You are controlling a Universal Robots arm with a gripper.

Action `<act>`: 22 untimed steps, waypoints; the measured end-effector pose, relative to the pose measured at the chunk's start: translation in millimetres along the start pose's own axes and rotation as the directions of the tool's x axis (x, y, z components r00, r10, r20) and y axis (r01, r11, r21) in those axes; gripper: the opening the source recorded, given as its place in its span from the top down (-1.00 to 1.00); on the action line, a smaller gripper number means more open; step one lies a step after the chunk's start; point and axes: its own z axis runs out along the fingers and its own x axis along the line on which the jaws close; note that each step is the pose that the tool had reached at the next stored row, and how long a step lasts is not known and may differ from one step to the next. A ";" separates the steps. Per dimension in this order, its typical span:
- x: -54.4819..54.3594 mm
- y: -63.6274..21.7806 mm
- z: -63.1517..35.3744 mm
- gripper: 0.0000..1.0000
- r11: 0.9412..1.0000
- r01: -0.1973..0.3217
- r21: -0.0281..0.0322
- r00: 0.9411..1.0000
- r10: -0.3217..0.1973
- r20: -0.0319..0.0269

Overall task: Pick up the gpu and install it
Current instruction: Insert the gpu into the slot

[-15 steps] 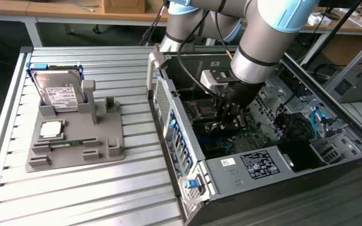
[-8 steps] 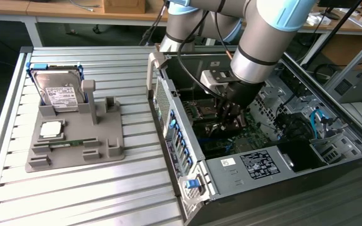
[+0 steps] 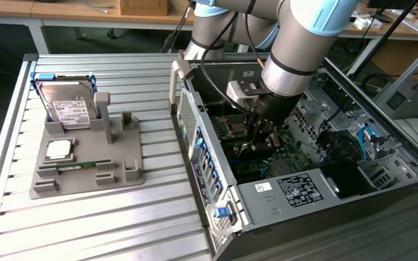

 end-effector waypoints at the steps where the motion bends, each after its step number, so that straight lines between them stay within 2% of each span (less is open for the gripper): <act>1: -0.1 0.0 0.2 0.47 1.000 -0.001 0.000 1.000 0.001 0.005; 2: -0.1 0.1 0.2 0.47 1.000 -0.001 0.000 1.000 0.001 0.009; 4: -0.1 0.6 0.5 0.47 1.000 -0.001 0.000 1.000 0.001 0.012; 11: 0.0 1.0 0.5 0.47 1.000 -0.001 0.000 1.000 0.001 0.011; 12: -0.1 -0.6 0.6 0.47 1.000 -0.001 -0.001 1.000 0.001 0.011; 14: -0.3 -9.3 0.7 0.47 1.000 -0.001 -0.003 1.000 0.001 0.011; 18: -0.4 -10.0 0.6 0.47 1.000 -0.001 -0.004 1.000 0.001 0.011; 19: -0.4 -9.9 0.7 0.47 1.000 -0.001 -0.001 1.000 0.001 0.011; 22: -0.4 -10.0 1.0 0.47 0.999 -0.001 0.032 1.000 0.001 0.012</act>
